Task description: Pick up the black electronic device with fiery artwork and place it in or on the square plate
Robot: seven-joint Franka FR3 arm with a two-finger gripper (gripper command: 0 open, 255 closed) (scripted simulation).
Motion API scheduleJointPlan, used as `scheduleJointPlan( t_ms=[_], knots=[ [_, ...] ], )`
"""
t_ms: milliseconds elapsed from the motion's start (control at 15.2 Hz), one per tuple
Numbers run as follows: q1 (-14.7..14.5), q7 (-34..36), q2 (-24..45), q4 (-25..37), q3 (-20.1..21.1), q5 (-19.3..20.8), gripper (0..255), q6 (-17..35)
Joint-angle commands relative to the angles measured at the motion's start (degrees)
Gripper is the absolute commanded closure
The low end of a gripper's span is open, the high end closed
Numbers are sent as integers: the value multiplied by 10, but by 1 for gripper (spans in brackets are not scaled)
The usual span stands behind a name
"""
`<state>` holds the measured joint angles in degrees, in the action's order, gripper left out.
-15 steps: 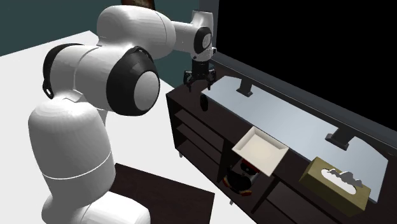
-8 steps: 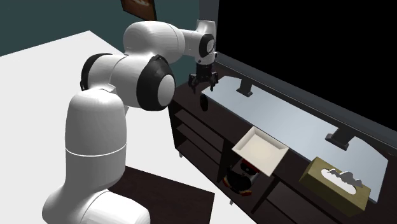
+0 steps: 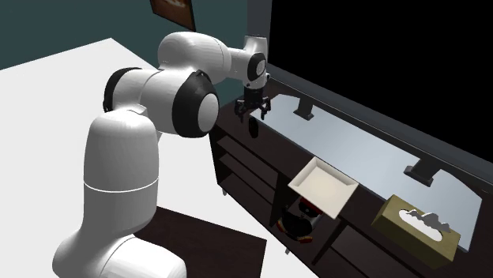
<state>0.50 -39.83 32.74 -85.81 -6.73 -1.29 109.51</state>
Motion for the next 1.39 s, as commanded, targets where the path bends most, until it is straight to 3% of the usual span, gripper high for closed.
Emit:
scheduleJointPlan(
  t_ms=[0,264,330,924,1320],
  knots=[
    [0,0,0,-1,0,0,0,1],
    [0,0,0,-1,0,0,0,1],
    [0,0,0,-1,0,0,255,1],
    [0,0,0,-1,0,0,255,1],
    [0,0,-16,20,-1,2,255,-36]
  ],
)
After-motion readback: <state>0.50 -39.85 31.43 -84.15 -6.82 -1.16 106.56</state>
